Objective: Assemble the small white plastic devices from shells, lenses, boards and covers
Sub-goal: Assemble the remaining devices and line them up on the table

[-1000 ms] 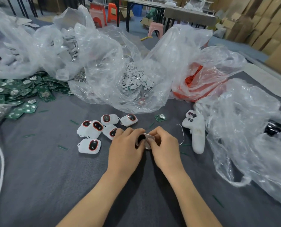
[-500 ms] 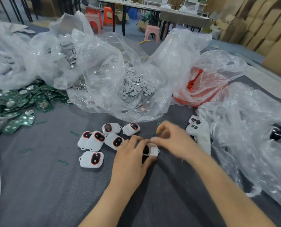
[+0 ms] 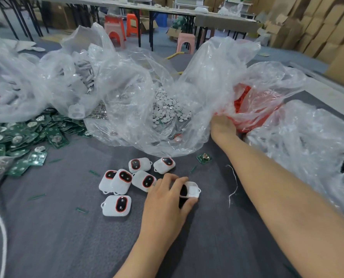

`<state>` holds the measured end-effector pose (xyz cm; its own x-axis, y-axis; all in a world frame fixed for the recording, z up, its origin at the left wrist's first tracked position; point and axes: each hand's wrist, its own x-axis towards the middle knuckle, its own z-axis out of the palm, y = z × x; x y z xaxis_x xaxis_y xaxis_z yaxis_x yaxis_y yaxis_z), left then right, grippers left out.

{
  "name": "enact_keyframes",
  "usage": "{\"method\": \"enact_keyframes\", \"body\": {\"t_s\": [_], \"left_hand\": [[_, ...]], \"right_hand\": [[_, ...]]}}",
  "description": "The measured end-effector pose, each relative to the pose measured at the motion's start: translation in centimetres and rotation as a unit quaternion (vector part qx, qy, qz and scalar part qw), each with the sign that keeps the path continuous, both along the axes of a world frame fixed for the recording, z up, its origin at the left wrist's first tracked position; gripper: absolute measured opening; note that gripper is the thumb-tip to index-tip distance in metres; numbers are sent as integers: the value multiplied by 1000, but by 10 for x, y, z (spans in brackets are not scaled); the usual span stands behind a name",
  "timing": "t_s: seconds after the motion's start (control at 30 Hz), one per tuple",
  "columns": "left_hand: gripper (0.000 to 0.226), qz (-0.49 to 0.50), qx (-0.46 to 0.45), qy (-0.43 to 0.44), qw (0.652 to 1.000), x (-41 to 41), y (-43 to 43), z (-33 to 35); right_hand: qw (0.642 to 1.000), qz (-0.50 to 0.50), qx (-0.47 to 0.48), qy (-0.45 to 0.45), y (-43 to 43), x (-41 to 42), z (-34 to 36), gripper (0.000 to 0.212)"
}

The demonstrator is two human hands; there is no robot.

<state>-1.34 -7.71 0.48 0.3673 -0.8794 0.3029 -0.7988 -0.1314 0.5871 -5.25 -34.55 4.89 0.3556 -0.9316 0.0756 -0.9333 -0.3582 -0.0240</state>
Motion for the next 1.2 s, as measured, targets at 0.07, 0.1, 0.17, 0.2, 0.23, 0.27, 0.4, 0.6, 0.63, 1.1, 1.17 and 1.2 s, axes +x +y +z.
{"method": "enact_keyframes", "body": {"t_s": [0.07, 0.1, 0.17, 0.2, 0.23, 0.27, 0.4, 0.6, 0.63, 1.1, 1.17, 1.2], "left_hand": [[42, 0, -2, 2, 1000, 0, 0, 1], [42, 1, -2, 3, 1000, 0, 0, 1], [42, 1, 0, 1, 1000, 0, 0, 1], [42, 2, 0, 0, 1000, 0, 0, 1], [42, 3, 0, 1, 1000, 0, 0, 0], [42, 3, 2, 2, 1000, 0, 0, 0], [46, -4, 9, 16, 1000, 0, 1, 0], [51, -2, -1, 62, 998, 3, 1, 1], [52, 3, -9, 79, 997, 3, 2, 1], [25, -20, -208, 364, 908, -2, 10, 14], [22, -18, -214, 388, 897, -2, 9, 13], [21, -16, -213, 389, 896, -3, 8, 13]], "right_hand": [[1000, 17, -3, 16, -3, 0, -2, 35], [999, 27, -2, 22, -5, -1, -2, 34], [998, 50, 3, 37, -7, -4, 2, 31], [997, 64, -1, 47, -6, -4, 4, 29], [995, 75, -10, 62, -5, -4, 5, 28], [993, 85, -21, 77, -3, -4, 4, 28], [983, 116, -59, 131, 1, -7, -6, 28], [988, 80, -90, -93, 39, -22, 27, 19], [978, 88, -95, -161, 53, -30, 34, 11], [641, 55, 321, -695, 204, -82, -14, 16], [661, 67, 310, -680, 206, -81, -16, 14], [673, 74, 304, -670, 207, -80, -17, 13]]}}
